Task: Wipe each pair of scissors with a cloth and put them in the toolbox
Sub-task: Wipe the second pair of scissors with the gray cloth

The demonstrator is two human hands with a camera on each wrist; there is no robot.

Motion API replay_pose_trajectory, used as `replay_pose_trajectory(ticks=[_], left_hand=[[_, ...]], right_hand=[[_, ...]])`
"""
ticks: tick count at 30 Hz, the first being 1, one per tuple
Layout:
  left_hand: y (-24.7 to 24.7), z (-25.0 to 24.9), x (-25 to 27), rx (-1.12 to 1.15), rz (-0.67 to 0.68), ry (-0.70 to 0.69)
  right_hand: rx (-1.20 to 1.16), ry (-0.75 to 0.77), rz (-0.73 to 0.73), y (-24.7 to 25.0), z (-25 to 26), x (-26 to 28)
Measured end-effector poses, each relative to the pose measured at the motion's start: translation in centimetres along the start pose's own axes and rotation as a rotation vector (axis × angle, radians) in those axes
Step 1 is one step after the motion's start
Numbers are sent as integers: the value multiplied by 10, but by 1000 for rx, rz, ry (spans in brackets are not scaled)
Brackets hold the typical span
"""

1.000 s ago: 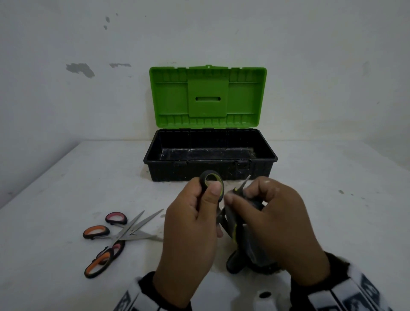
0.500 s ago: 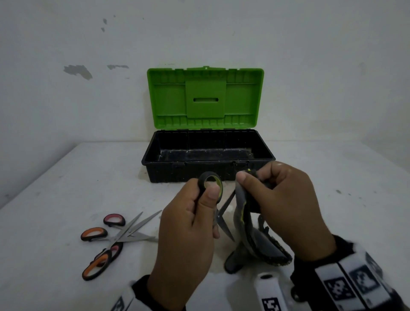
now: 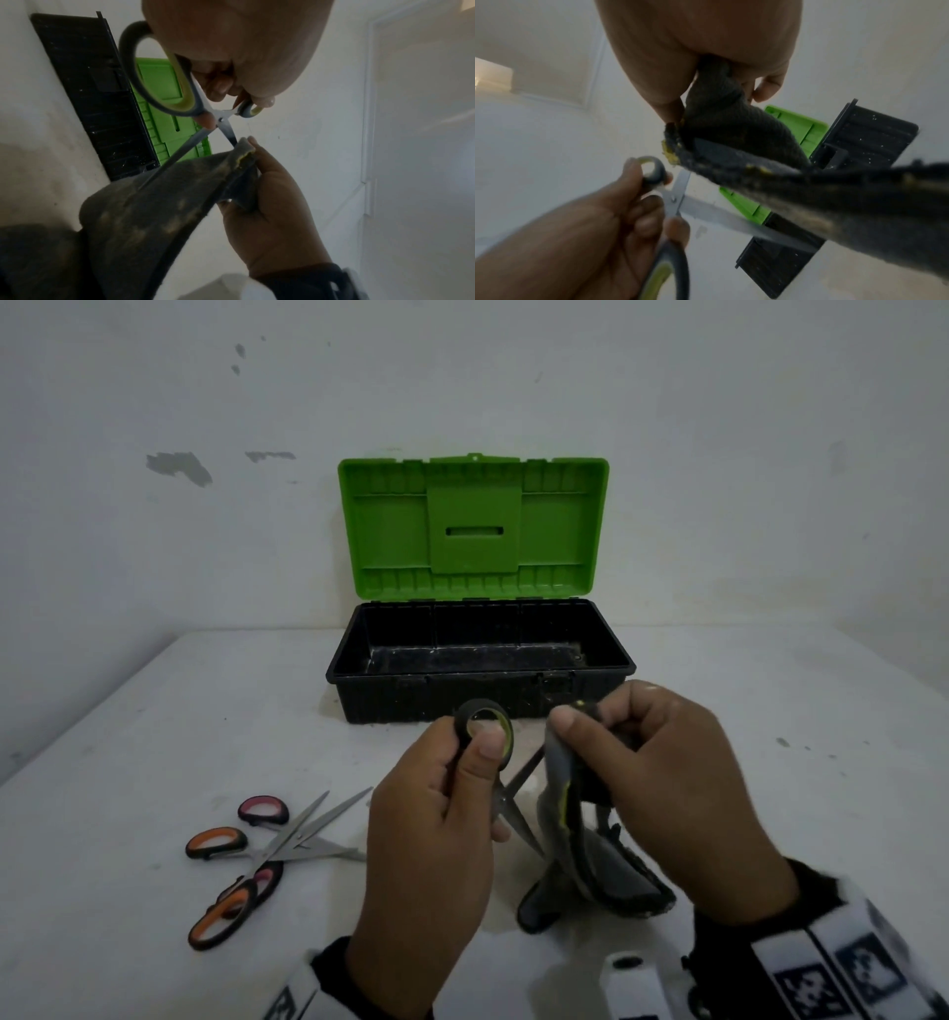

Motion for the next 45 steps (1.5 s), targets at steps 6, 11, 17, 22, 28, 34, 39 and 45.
replay_pose_trajectory(ticks=[6,11,17,22,28,34,39,45], left_hand=[[-3,0,1,77,62,103],[-3,0,-1,186,152,220],[-4,7,0,249,176,296],[1,14,1,303,179,316],[0,1,4,176,83,102],[1,2,6,-22,-54,-77],[3,0,8,-73,-87,-121],[5,-1,11,1,-58,-63]], right_hand=[[48,7,-98,5,-11,-5],[102,32,-113,6,-7,-3],[257,97,-147,10,-11,-4],[313,92,-182,16,-14,-2],[224,254,-38,3,21,19],[190,233,131,-18,29,36],[69,115,166,-20,23,34],[136,32,71,-14,12,27]])
Point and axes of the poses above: each hand's wrist, its own x-axis away from the middle knuckle, its own y-axis out of the back of the hand, z = x × y, the point moved 4 cm from there along -x, towards the middle knuckle, and after that the axes turned 12 degrees about y, right-handed, at the moved point
